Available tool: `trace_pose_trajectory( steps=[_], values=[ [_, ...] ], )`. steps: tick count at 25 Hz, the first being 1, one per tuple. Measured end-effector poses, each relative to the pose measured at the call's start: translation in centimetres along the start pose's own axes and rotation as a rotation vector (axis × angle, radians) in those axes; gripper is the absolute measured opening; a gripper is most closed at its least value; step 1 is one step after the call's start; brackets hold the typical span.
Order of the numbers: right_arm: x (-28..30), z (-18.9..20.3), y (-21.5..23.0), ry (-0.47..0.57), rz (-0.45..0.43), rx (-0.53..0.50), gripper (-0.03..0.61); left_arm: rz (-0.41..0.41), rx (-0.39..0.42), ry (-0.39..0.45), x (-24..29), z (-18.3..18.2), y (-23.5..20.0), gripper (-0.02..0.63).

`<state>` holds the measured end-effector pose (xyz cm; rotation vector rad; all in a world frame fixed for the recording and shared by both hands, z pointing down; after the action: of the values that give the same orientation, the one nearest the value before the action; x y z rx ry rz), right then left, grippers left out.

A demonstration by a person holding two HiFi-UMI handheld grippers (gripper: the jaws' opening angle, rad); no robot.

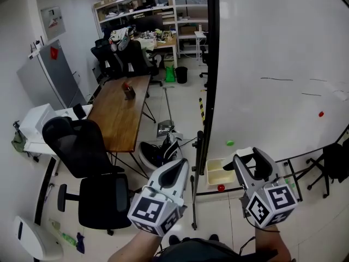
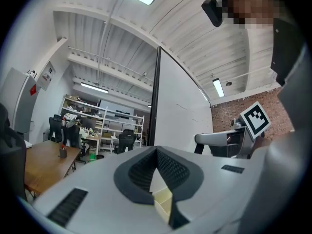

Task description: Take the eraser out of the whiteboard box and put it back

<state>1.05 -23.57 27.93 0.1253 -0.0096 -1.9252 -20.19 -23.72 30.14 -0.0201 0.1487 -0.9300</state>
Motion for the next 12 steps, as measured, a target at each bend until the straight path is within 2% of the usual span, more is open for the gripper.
trace_pose_trajectory(
  steps=[7,12],
  values=[
    [2.0,4.0,0.5,-0.064,0.011,0.013,0.259,-0.015,-0.051,-0.067,0.8,4.3,-1.8,0.028],
    [3.0,6.4,0.8,-0.092,0.020,0.007,0.259,-0.023,-0.052,-0.093,1.5,6.4,-3.0,0.028]
  ],
)
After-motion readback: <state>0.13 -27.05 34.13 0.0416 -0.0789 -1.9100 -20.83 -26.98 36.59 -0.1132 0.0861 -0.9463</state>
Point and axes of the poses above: the fingertips, and each gripper's own axes: x forward along the fingers, y to its right, z out of its underside, the point moved 6 cm from there along -x, backward along the fingers, and after that the axes turned 6 degrees about y, right-handed, at the moved point
